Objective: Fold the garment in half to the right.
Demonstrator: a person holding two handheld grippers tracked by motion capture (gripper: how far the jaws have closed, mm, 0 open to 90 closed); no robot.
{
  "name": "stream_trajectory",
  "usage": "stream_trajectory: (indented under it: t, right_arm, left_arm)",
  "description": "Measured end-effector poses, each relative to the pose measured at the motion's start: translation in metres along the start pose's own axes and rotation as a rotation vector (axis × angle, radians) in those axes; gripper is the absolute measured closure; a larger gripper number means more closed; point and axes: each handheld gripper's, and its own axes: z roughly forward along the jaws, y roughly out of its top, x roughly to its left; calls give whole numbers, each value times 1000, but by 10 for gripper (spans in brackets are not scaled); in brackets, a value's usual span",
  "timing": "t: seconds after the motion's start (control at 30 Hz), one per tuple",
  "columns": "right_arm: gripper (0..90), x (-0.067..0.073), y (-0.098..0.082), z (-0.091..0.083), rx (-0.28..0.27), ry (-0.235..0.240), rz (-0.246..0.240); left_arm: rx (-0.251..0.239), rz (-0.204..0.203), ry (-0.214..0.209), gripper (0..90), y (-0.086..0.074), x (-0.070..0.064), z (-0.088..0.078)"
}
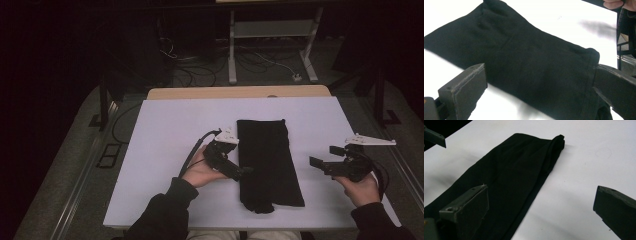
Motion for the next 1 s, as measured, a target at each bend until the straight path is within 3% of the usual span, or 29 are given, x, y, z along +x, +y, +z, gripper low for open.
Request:
stream_trajectory:
  t: [1.0]
  right_arm:
    - [0,4,-16,-7,25,16,-23]
  left_arm:
    - [-59,-71,62,0,-37,24,-44]
